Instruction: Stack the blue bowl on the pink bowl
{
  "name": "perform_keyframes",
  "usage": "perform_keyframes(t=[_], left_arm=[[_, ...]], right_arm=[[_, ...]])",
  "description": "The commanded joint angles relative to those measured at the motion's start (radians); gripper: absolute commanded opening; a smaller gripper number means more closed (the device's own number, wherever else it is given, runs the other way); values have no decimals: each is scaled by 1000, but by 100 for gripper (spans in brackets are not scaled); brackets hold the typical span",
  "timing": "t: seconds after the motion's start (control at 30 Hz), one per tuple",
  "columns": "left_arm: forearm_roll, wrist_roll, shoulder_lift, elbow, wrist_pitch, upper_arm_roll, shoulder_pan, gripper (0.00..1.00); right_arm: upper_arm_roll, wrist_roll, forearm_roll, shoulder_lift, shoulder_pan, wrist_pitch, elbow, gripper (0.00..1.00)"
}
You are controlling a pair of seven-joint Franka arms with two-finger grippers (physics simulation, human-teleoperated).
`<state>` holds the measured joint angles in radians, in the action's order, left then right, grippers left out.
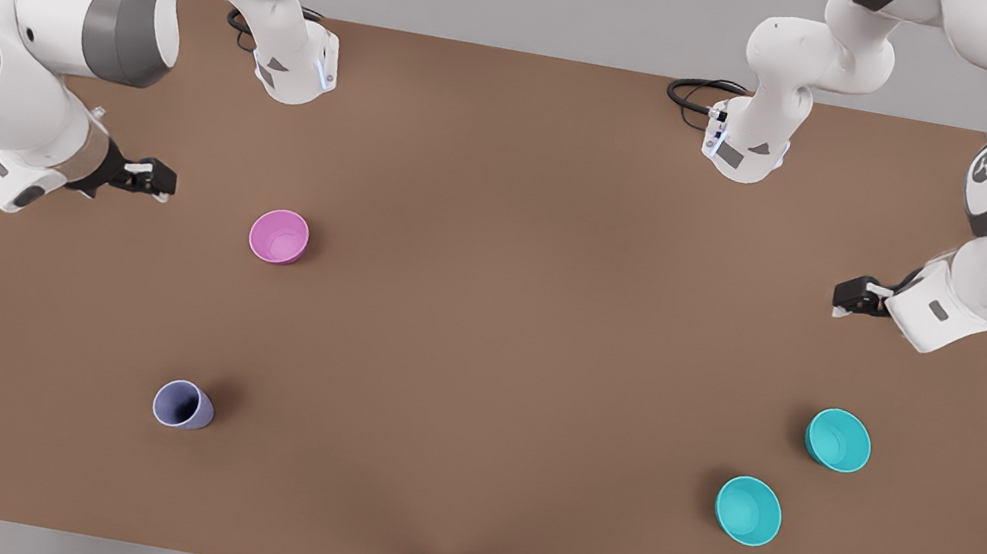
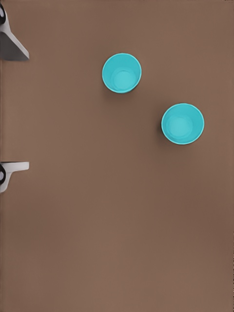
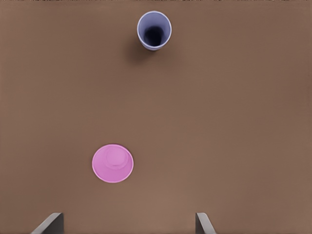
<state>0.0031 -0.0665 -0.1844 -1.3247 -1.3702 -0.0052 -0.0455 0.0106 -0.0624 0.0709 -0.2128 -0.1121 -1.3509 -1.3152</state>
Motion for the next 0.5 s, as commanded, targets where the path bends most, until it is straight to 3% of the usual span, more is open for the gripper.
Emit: perform_keyframes(t=[0.0, 0.1, 0.23, 0.3, 0.4, 0.47], left_arm=[[-2, -61, 3, 2, 23, 7, 0, 100], [-2, -64, 3, 4, 23, 8, 0, 100], [-3, -68, -1, -1, 37, 19, 1, 100], [-2, -68, -3, -4, 39, 21, 1, 100], [-3, -68, -10, -2, 39, 21, 1, 100], [-5, -72, -21, 4, 43, 43, 1, 100]], right_arm=[[2, -25, 1, 1, 0, -17, -1, 100], [-8, -20, 3, -19, -20, 38, -76, 100], [-11, 49, -65, 96, -29, -356, -593, 100], [-11, 59, -66, 128, -21, -537, -751, 100], [-11, 59, -68, 69, 15, -806, -888, 100], [-12, 49, -115, -10, 60, -850, -877, 100]])
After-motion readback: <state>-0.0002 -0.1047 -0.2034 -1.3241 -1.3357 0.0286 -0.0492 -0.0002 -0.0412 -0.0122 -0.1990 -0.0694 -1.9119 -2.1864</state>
